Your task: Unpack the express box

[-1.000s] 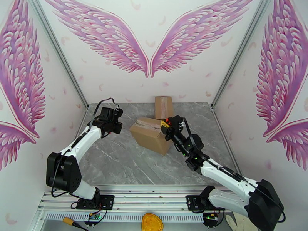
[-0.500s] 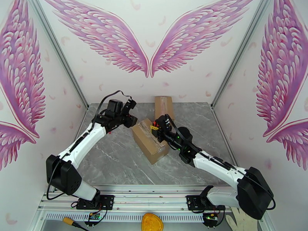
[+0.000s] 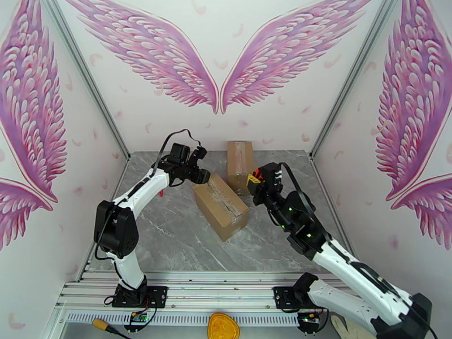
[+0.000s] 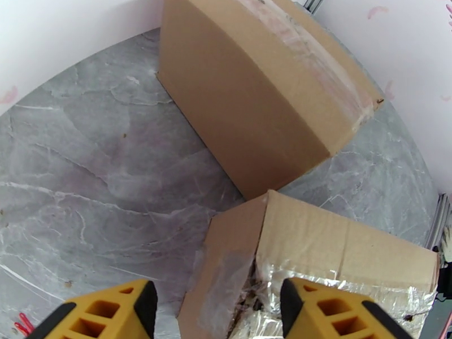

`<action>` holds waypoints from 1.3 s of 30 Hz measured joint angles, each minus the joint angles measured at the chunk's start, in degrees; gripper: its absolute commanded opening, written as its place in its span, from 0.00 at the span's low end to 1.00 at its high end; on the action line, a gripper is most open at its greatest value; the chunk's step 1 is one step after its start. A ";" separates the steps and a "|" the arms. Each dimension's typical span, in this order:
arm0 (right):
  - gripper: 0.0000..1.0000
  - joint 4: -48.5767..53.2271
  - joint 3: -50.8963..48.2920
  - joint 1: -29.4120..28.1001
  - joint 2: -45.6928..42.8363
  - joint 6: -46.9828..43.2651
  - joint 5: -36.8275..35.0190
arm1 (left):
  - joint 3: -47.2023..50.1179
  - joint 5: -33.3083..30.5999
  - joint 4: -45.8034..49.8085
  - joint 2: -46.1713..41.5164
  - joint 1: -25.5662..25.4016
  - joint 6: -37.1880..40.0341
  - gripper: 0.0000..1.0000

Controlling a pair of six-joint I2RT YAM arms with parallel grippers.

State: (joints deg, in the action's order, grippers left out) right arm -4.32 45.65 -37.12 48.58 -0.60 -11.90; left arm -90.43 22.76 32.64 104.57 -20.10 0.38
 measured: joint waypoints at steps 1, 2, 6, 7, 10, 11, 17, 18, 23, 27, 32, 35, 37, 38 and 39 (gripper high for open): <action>0.00 2.75 -0.35 0.00 -1.53 0.24 -0.83 | 0.35 0.85 -0.33 0.00 0.35 -0.61 0.63; 0.00 4.83 -1.11 0.00 -2.64 0.44 -1.22 | 0.83 1.60 -0.59 0.00 0.68 -1.20 0.63; 0.00 9.07 -7.80 0.00 -5.14 2.03 -0.11 | 3.96 4.02 -1.42 0.00 1.73 -3.48 0.61; 0.00 9.01 -9.81 0.00 -4.92 2.62 0.55 | 4.68 4.57 -1.51 0.00 1.92 -3.96 0.61; 0.00 7.37 -13.90 0.00 -1.11 5.01 2.56 | 7.04 5.73 -3.48 -0.39 2.47 -5.38 0.60; 0.00 6.54 -14.29 0.00 0.70 5.66 3.26 | 7.98 6.08 -4.35 -0.81 2.67 -5.84 0.60; 0.00 -2.95 -12.96 0.11 12.98 9.57 5.20 | 16.04 6.91 -8.09 -6.38 4.11 -8.61 0.58; 0.00 -4.59 -12.55 0.11 14.53 10.10 4.98 | 17.64 6.49 -8.50 -7.54 4.42 -9.11 0.58; 0.00 -9.68 -10.64 0.66 20.04 11.98 2.82 | 23.87 2.82 -10.08 -13.79 5.09 -10.56 0.62; 0.00 -12.41 -9.14 1.97 22.12 15.45 1.09 | 27.19 -0.96 -9.29 -19.37 4.79 -10.08 0.72; 0.00 -15.89 -9.31 4.50 20.63 23.37 -2.75 | 28.28 -7.63 -9.16 -27.02 3.80 -4.55 0.99; 0.00 -16.90 -10.86 5.05 17.16 29.66 -5.81 | 28.24 -10.25 -9.90 -30.18 2.27 2.80 0.99; 0.00 -17.62 -12.79 5.05 14.03 34.29 -7.54 | 28.30 -10.62 -10.71 -31.12 0.11 10.23 0.99; 0.00 -17.77 -13.62 5.05 12.70 36.13 -8.17 | 28.63 -10.27 -11.43 -31.43 -1.22 14.40 0.99; 0.00 -17.86 -14.36 5.05 11.52 37.88 -8.74 | 29.27 -9.86 -12.15 -31.80 -2.43 18.43 0.99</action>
State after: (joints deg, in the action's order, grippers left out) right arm -22.17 31.29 -32.08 60.10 37.28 -20.64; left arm -61.17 12.91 20.49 72.77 -22.52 18.81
